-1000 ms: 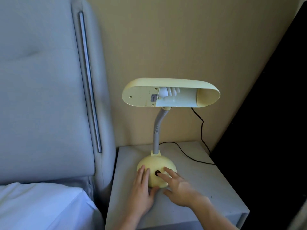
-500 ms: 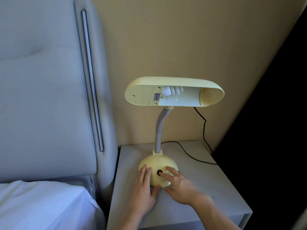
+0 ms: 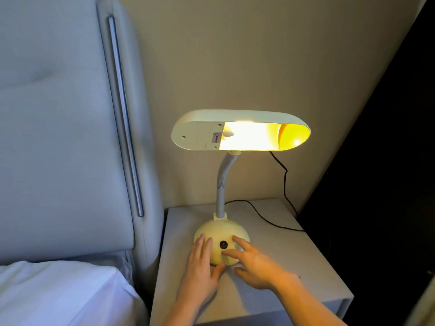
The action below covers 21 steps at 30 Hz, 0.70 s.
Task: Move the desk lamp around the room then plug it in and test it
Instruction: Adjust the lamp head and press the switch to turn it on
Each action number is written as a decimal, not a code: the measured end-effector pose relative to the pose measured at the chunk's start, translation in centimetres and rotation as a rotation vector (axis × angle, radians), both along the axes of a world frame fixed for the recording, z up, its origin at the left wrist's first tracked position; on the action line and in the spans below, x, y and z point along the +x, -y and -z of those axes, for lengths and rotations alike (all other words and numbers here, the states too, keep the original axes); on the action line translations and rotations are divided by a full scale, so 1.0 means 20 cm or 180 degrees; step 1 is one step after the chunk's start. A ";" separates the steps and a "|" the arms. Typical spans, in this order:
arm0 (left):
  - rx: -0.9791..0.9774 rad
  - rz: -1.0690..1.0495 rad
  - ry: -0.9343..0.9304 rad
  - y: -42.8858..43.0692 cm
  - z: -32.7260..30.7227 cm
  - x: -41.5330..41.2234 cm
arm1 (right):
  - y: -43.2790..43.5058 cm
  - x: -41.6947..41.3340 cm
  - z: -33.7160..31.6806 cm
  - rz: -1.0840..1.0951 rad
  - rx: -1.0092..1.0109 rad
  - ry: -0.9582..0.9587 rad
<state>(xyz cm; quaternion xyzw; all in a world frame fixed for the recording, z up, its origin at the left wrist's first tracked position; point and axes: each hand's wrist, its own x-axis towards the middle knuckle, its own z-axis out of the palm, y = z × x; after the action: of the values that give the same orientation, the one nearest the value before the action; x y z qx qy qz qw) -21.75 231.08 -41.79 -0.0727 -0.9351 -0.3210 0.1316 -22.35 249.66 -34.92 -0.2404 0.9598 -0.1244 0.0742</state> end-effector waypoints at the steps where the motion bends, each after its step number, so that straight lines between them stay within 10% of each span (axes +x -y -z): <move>1: -0.0003 0.0014 0.0013 0.00 0.00 0.00 | -0.01 0.00 0.00 0.0018 -0.0059 0.0028; 21: -0.0009 0.0011 0.0095 0.00 0.00 0.00 | 0.04 0.02 0.01 0.0040 0.0061 -0.0056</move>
<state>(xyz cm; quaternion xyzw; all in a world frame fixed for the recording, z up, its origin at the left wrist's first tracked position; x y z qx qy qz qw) -21.75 231.02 -41.80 -0.0697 -0.9373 -0.3210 0.1170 -21.97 248.85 -35.17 -0.2348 0.9630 -0.1136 0.0673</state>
